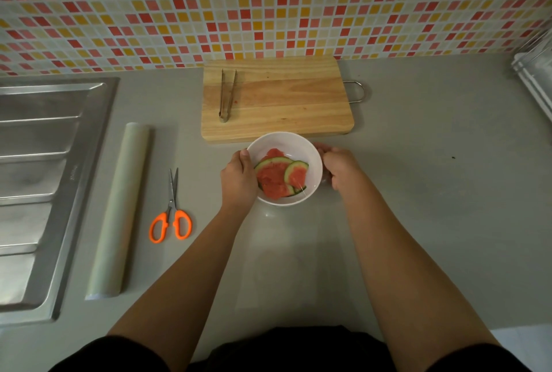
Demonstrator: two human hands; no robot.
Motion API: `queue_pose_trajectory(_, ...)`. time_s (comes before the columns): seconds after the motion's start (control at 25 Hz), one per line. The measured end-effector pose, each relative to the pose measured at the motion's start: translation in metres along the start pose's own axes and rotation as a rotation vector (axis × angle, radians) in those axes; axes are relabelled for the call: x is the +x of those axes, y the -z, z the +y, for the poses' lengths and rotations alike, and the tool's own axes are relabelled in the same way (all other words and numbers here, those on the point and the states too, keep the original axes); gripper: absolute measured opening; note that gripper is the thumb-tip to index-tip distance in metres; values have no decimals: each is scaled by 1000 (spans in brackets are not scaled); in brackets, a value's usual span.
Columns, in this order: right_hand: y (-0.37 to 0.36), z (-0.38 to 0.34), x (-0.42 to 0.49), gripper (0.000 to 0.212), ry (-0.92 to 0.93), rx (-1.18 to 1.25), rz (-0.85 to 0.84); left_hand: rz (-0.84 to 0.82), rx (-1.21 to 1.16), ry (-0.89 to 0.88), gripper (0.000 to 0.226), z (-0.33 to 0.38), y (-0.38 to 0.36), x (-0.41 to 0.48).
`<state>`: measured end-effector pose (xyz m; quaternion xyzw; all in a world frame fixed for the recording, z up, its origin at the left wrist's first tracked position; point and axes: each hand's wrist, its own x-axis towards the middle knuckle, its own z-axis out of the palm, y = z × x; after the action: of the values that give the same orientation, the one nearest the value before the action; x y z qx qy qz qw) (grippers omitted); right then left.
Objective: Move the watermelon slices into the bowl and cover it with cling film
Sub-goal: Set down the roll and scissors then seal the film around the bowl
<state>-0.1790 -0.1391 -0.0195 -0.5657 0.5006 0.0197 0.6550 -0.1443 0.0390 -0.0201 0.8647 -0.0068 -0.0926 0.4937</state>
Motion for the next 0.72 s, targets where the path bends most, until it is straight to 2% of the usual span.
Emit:
queue_pose_trajectory(0.08,2,1,-4,23,140,-132,17,5,0,1,39,0,0,0)
queue_pose_trajectory(0.2,8,2,-4,26,395,-505,113,11,8,4,39,0,0,0)
queue_pose_trajectory(0.32,21,3,-2,33,435,-702,178,9,13,-1,39,1,-1,0)
queue_pose_trajectory(0.4,31,3,2,43,348,-615,191,10,8,1,39,1,0,0)
queue_pose_trajectory(0.48,38,1,3,43,159,-325,160,11,7,1,40,0,-1,0)
queue_pose_trajectory(0.56,40,-1,2,40,50,-115,81,16,7,6,39,-1,0,0)
queue_pose_trajectory(0.64,38,-8,-2,40,-1,-40,-31,15,12,7,38,-1,0,0)
queue_pose_trajectory(0.72,34,-16,-5,39,-59,-63,-111,6,25,6,37,0,0,0)
